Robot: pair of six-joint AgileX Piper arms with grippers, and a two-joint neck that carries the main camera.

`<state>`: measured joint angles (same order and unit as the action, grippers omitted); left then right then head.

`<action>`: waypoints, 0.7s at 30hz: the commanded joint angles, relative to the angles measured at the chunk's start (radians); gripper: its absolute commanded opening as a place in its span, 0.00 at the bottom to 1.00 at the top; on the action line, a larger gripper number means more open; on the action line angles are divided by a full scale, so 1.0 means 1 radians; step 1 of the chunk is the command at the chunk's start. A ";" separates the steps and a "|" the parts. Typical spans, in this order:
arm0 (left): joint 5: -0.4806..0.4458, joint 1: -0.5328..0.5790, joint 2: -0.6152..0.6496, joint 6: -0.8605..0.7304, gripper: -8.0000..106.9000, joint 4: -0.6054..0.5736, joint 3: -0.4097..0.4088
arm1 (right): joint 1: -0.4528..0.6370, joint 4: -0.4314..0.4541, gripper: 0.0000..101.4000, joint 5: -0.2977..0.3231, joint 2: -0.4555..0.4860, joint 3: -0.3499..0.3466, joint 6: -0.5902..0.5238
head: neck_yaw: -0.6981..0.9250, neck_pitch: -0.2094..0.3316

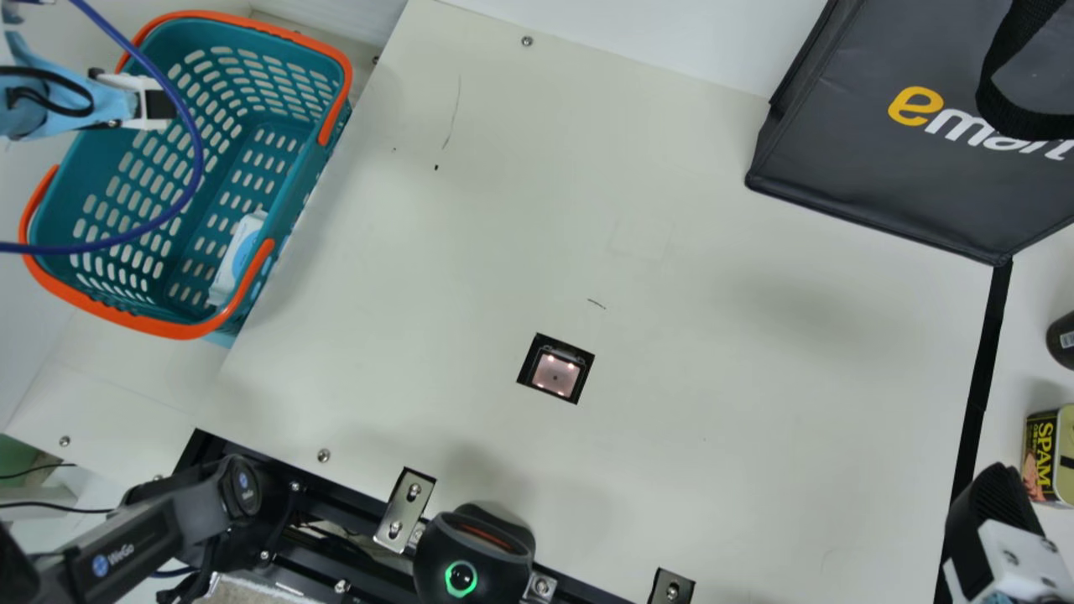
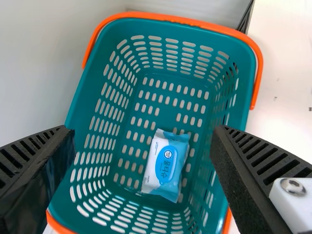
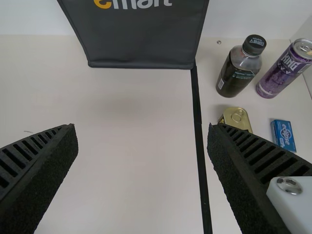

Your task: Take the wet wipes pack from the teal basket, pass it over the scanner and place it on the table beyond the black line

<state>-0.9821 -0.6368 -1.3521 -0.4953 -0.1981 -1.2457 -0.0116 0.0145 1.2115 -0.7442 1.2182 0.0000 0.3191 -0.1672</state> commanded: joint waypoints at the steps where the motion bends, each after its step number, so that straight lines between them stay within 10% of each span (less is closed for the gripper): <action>1: 0.011 0.007 -0.037 -0.001 0.85 0.005 -0.003 | 0.000 0.000 0.94 0.000 0.000 0.000 0.000 | 0.002 0.029; 21: 0.073 0.011 -0.317 -0.031 0.85 -0.005 -0.040 | 0.000 0.000 0.94 0.000 0.000 0.000 0.000 | 0.002 0.029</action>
<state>-0.9091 -0.6242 -1.6573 -0.5256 -0.2011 -1.2860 -0.0116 0.0145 1.2115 -0.7442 1.2182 0.0000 0.3175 -0.1672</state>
